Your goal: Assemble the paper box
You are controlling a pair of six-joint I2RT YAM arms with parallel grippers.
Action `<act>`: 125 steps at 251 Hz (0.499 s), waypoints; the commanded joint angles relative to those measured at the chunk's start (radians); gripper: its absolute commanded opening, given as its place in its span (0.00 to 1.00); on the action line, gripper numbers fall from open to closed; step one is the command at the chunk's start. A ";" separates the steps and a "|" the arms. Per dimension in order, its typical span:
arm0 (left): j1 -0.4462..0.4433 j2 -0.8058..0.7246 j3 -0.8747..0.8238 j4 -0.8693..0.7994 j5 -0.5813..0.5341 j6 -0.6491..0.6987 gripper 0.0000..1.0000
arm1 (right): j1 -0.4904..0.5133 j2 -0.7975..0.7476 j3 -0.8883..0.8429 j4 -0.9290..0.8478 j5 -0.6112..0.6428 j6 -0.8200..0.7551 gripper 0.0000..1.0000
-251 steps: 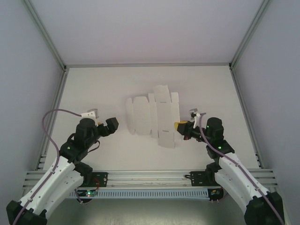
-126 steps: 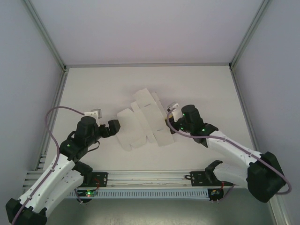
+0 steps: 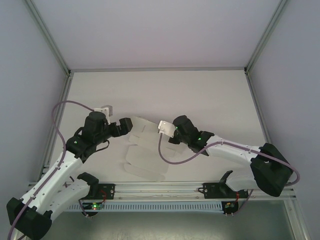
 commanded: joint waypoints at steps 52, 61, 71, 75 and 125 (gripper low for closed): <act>-0.026 0.100 0.127 -0.064 -0.083 0.121 1.00 | 0.033 0.015 0.024 0.044 0.008 -0.150 0.00; -0.032 0.111 0.142 -0.052 -0.034 0.165 1.00 | 0.032 0.017 0.037 0.015 -0.001 -0.147 0.00; -0.036 0.128 0.162 -0.039 0.060 0.225 1.00 | 0.032 0.020 0.050 -0.011 -0.011 -0.141 0.00; -0.039 0.139 0.172 -0.036 0.106 0.254 1.00 | 0.032 0.021 0.056 -0.022 -0.016 -0.138 0.00; -0.100 0.318 0.317 -0.137 0.207 0.483 0.99 | 0.025 0.032 0.111 -0.111 -0.073 -0.128 0.00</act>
